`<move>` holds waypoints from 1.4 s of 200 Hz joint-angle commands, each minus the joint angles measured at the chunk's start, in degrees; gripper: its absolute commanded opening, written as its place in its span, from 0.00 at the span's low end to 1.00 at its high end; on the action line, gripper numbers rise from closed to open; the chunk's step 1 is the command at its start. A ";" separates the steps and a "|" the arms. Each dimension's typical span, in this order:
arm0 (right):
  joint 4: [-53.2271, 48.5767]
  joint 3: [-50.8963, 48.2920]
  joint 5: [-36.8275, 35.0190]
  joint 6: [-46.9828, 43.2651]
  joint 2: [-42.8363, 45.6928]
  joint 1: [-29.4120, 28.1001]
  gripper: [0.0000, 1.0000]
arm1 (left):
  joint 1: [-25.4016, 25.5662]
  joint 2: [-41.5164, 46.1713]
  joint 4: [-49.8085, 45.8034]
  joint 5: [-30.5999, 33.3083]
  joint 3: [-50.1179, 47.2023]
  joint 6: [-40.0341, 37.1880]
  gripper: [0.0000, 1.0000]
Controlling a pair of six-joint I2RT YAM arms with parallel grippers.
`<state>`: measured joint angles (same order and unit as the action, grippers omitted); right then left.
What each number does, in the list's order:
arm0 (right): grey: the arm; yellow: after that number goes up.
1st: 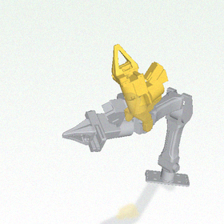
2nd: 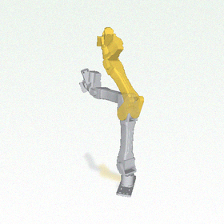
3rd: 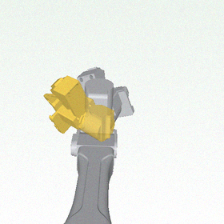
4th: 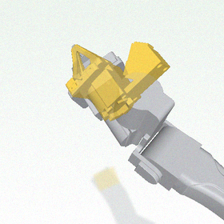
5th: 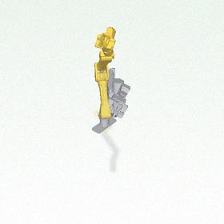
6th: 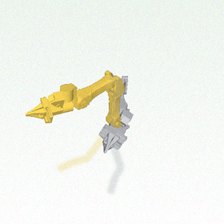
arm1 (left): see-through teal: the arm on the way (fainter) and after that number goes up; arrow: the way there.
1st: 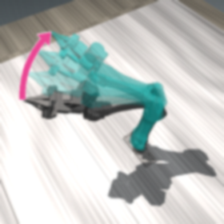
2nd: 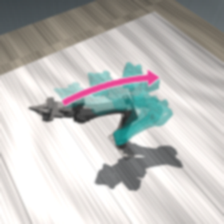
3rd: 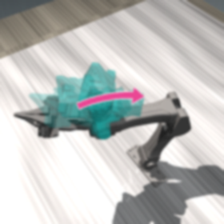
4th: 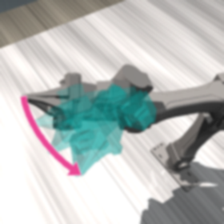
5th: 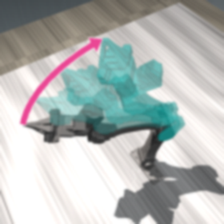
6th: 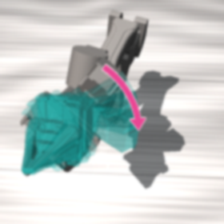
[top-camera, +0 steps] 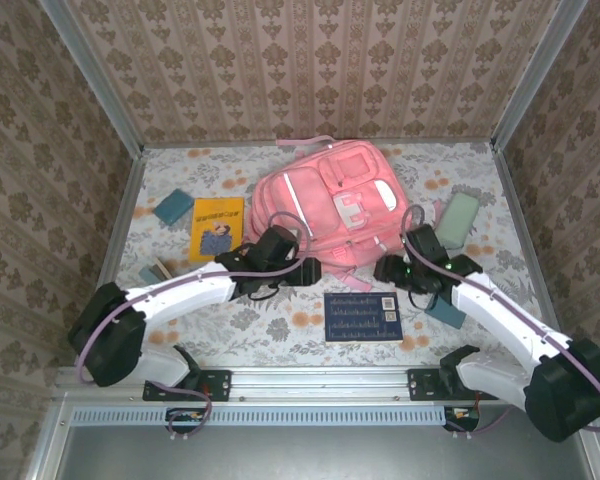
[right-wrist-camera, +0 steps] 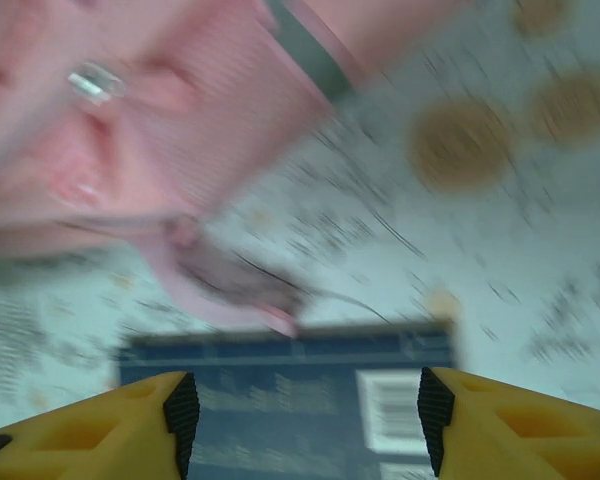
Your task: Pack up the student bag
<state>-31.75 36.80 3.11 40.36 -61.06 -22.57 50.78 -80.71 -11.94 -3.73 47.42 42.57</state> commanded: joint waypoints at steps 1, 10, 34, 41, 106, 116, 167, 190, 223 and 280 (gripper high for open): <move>0.59 -5.66 -0.95 2.91 1.16 -0.31 0.63 | 0.89 -1.89 1.64 -0.46 2.01 -0.79 0.73; 4.40 -7.46 0.49 3.34 0.67 -0.38 0.63 | 1.15 -2.33 1.92 -0.66 2.07 -0.78 0.73; 9.03 -8.89 1.95 4.11 -2.22 -1.17 0.62 | 1.37 -3.24 1.85 -1.58 2.04 -1.18 0.73; 10.24 -8.72 2.29 4.24 -3.23 -1.54 0.62 | 1.33 -3.39 1.57 -1.79 1.91 -1.34 0.73; 16.74 1.69 2.33 5.51 -16.24 -11.79 0.60 | 1.34 -0.48 1.01 -1.28 -1.39 -1.14 0.73; 16.50 4.64 2.59 4.88 -18.17 -12.93 0.60 | 1.35 -0.33 1.13 -1.37 -1.72 -1.18 0.73; 4.70 14.25 -4.14 0.49 -20.70 -14.51 0.62 | 1.34 -1.16 1.38 -2.89 -2.59 -2.82 0.72; -1.26 11.39 -5.01 0.95 -14.67 -15.51 0.60 | 1.35 -2.21 1.40 -4.21 -2.60 -3.93 0.71; -3.16 2.07 -4.01 7.23 -5.09 -20.51 0.59 | 1.21 -3.53 1.82 -4.79 -2.73 -4.45 0.69; 3.22 -9.12 -2.41 17.85 -0.39 -30.91 0.56 | 0.20 -4.62 1.79 -5.58 -2.34 -4.86 0.68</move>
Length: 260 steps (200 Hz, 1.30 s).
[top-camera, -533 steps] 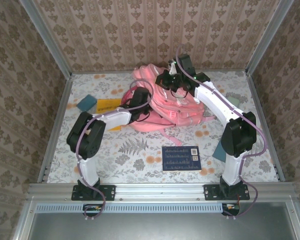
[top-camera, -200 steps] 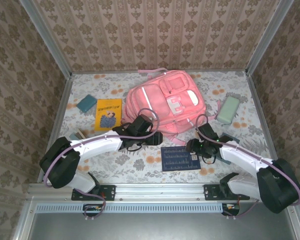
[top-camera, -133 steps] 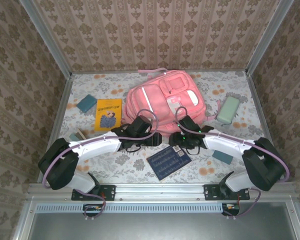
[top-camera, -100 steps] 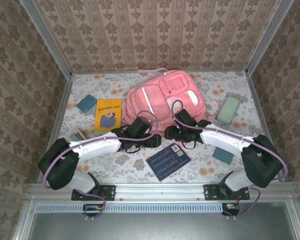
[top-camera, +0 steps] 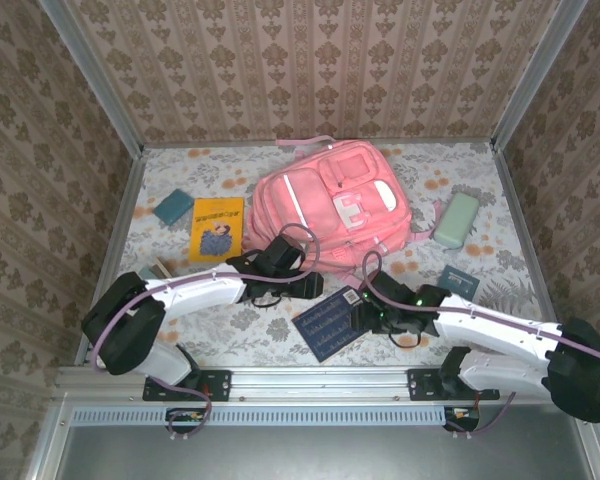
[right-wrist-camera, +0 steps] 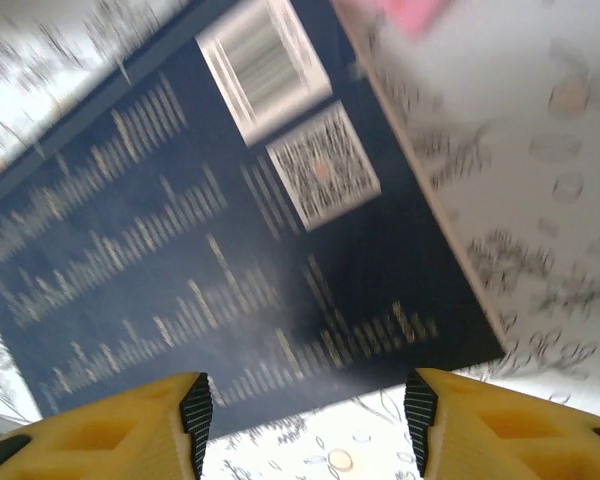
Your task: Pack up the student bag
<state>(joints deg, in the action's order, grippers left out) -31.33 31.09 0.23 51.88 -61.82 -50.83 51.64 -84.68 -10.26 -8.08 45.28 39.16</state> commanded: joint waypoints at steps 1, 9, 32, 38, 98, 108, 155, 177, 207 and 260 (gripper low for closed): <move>3.01 -3.54 0.48 6.49 0.34 -2.76 0.56 | -0.66 -0.65 0.09 -1.24 -0.19 -1.45 0.68; 4.53 -4.24 0.57 7.09 -0.33 -3.28 0.56 | -0.74 -0.78 0.10 -1.40 -0.21 -1.45 0.68; 10.05 -4.57 0.70 6.83 -4.01 -3.42 0.56 | -0.84 -0.78 0.20 -1.68 -0.58 -1.19 0.68; 11.48 -4.02 0.65 6.26 -5.30 -3.40 0.56 | -0.86 -0.72 0.16 -1.76 -0.70 -1.10 0.68; 14.24 10.27 1.93 -1.63 -19.69 -2.80 0.52 | -2.97 2.87 0.07 -1.95 -4.78 0.28 0.67; 13.90 12.87 2.53 -2.97 -21.86 -2.47 0.52 | -3.45 3.77 0.32 -2.03 -5.81 0.66 0.67; 11.56 22.23 3.93 -7.76 -28.56 -0.91 0.54 | -4.97 7.20 0.40 -2.47 -10.02 2.15 0.68; 9.71 24.64 4.56 -8.97 -30.92 -0.31 0.54 | -5.90 8.70 -0.16 -2.34 -11.76 2.57 0.67; 6.42 23.87 3.88 -7.53 -29.42 -0.99 0.52 | -9.22 11.92 -1.69 -2.18 -13.34 1.69 0.67; 7.67 14.74 3.70 -1.80 -23.64 -2.70 0.52 | -12.42 10.88 4.24 -9.43 -16.15 2.40 0.58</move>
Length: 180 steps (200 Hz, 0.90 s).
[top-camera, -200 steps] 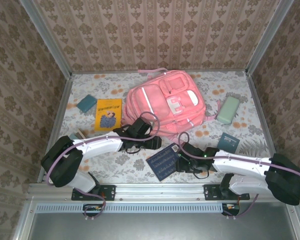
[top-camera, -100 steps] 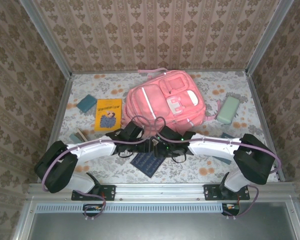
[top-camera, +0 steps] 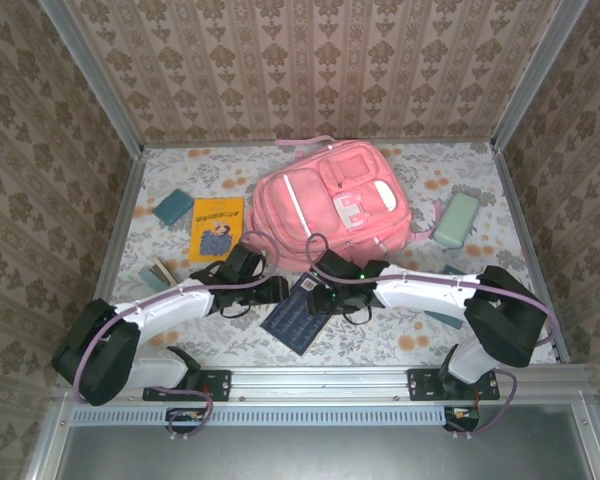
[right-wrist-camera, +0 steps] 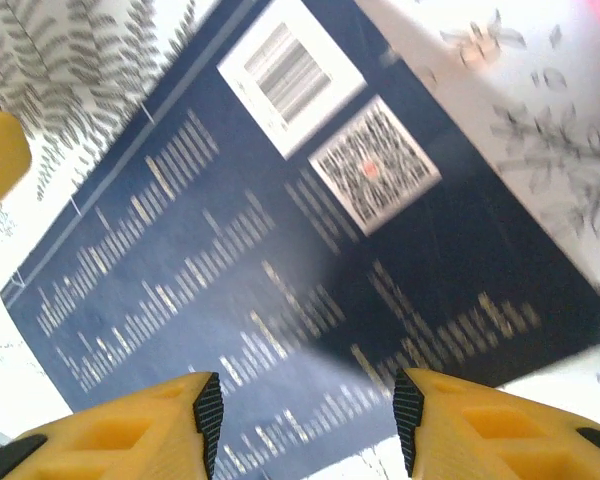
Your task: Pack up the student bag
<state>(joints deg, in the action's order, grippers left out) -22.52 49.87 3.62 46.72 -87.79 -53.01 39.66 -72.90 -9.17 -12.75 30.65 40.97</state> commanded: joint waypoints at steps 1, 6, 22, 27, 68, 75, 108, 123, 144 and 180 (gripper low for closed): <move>-1.04 -4.23 0.37 3.46 2.34 -0.56 0.52 | -0.45 -1.00 3.26 -4.92 -1.59 0.68 0.58; -0.36 -5.01 0.58 3.95 2.34 -0.51 0.53 | -0.46 -1.45 3.80 -5.50 -1.77 0.85 0.57; 1.75 -6.46 1.17 4.88 1.88 -0.51 0.53 | -0.41 -2.48 5.11 -7.42 -2.46 1.36 0.55; 2.62 -6.61 1.21 4.95 1.52 -0.52 0.53 | -0.41 -2.59 5.44 -7.84 -2.75 1.57 0.55; 8.20 -3.75 2.94 2.88 -3.75 0.83 0.51 | -0.33 -1.63 8.00 -9.89 -5.28 4.04 0.53; 8.46 -2.81 2.72 2.28 -4.30 1.09 0.51 | -0.20 -1.41 8.80 -10.35 -5.87 4.69 0.52; 7.73 3.14 3.84 -1.09 -6.52 3.37 0.51 | 1.09 -0.18 11.24 -11.31 -7.78 7.68 0.50; 6.25 5.82 4.29 -2.76 -7.86 4.45 0.50 | 2.23 0.35 12.22 -11.23 -8.20 8.95 0.49; 4.59 7.76 4.25 -4.17 -8.70 5.70 0.51 | 4.06 1.13 12.16 -10.59 -8.16 9.92 0.49; 0.98 6.02 2.78 -2.78 -7.41 5.37 0.52 | 3.42 3.59 7.44 -6.70 -8.33 9.51 0.49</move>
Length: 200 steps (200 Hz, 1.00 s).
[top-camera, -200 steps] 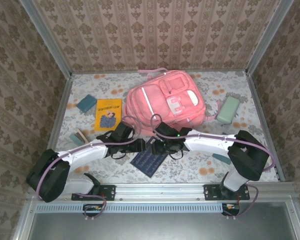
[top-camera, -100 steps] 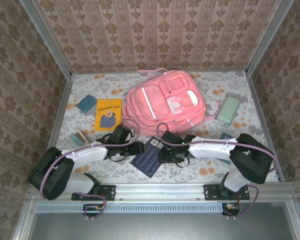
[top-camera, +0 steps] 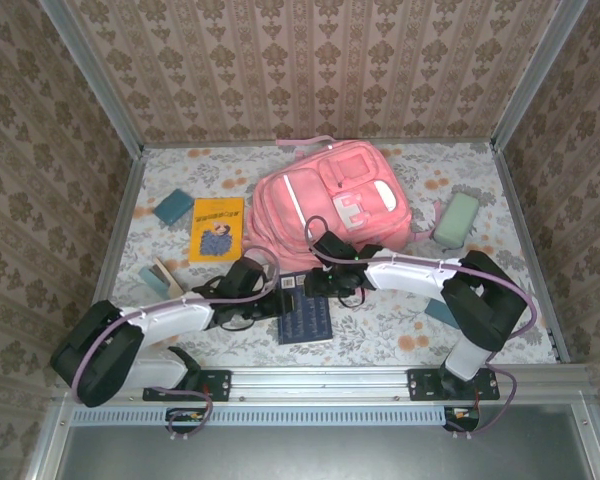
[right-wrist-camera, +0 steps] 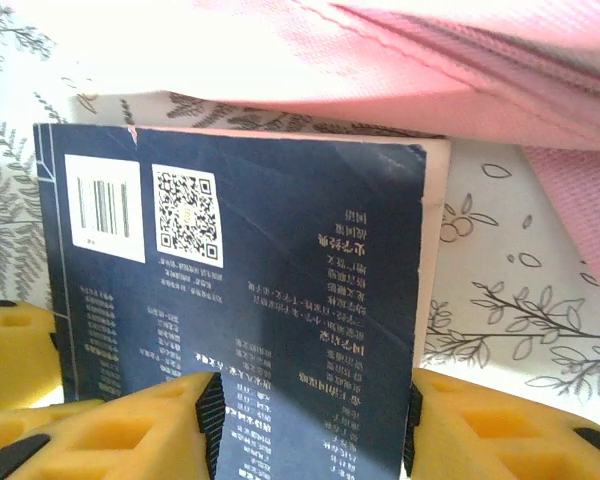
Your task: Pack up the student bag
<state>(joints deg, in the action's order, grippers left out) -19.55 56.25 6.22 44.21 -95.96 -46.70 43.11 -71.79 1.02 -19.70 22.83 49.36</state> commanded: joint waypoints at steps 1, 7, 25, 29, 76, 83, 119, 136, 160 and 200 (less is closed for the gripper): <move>-2.07 -0.44 0.10 -0.17 0.86 -0.99 0.52 | -0.08 2.55 -2.93 0.31 -0.50 1.10 0.49; -2.55 -1.33 -0.17 0.27 1.37 -1.32 0.53 | -0.43 2.99 -3.65 0.74 -0.42 0.92 0.50; -3.58 -4.18 -1.61 1.68 3.48 -2.14 0.53 | -0.98 4.06 -5.22 1.75 -0.33 0.56 0.51; -3.55 -4.94 -1.65 1.94 3.87 -2.17 0.53 | -1.06 4.12 -5.37 1.77 -0.23 0.51 0.51; 0.29 -10.85 1.54 4.08 4.91 -2.42 0.49 | -1.11 3.06 -9.54 2.82 1.09 -0.47 0.50; 1.00 -10.78 1.85 4.25 4.74 -2.60 0.48 | -1.05 3.07 -9.72 2.92 1.00 -0.34 0.50; 2.98 -9.07 2.86 4.90 3.40 -3.42 0.43 | -1.01 1.55 -7.73 1.16 0.56 0.07 0.50; 3.50 -8.62 3.66 5.08 2.52 -3.62 0.42 | -0.98 -0.15 -5.34 -0.37 0.70 0.51 0.50; 3.73 -8.09 4.14 5.26 1.65 -4.66 0.40 | -0.78 -2.39 -2.33 -2.29 0.90 1.18 0.49; 4.11 -7.48 4.34 5.43 1.72 -5.22 0.34 | -0.98 -3.54 7.53 -8.06 0.64 4.34 0.46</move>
<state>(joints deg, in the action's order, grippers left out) -16.69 47.59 8.19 48.64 -93.06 -50.61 41.23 -72.49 -2.81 -20.88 23.79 50.92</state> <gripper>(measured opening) 0.347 0.460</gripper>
